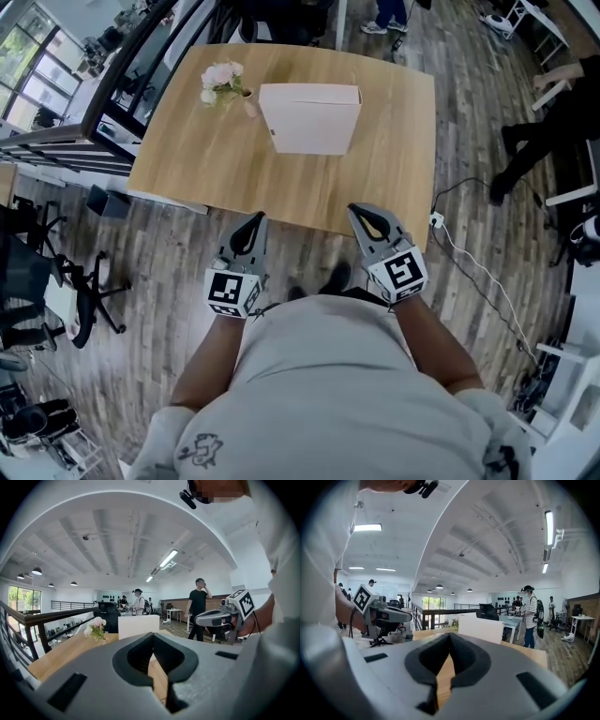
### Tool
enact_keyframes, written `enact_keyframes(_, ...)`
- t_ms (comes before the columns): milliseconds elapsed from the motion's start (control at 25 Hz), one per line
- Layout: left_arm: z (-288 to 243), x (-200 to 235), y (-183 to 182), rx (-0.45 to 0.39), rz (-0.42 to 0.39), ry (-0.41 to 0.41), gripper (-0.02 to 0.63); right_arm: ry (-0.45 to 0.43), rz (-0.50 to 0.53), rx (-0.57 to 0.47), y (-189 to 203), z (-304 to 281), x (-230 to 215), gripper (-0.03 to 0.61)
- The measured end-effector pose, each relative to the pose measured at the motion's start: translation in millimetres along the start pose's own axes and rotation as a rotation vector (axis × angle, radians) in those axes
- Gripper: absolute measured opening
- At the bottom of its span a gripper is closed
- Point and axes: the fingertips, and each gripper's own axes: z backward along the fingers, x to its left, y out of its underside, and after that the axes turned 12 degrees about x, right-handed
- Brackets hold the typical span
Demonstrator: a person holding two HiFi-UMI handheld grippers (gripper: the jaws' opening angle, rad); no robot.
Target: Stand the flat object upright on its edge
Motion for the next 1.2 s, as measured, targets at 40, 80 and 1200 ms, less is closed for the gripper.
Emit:
enact_keyframes(40,8.3,2.2,2.2,-0.002,0.000,0.004,0.006,0.006,0.000,0.000,-1.1,1.8,7.1,0.005)
enact_keyframes(80,16.5,4.0,4.5,-0.004,-0.001,0.009,0.006,0.011,0.001,0.001,-1.9,3.6,14.4,0.005)
enact_keyframes(1200,105.2,-28.5,13.0,-0.069,-0.019,0.072,0.006,0.015,0.021,-0.007,-11.0,73.4,95.2,0.005)
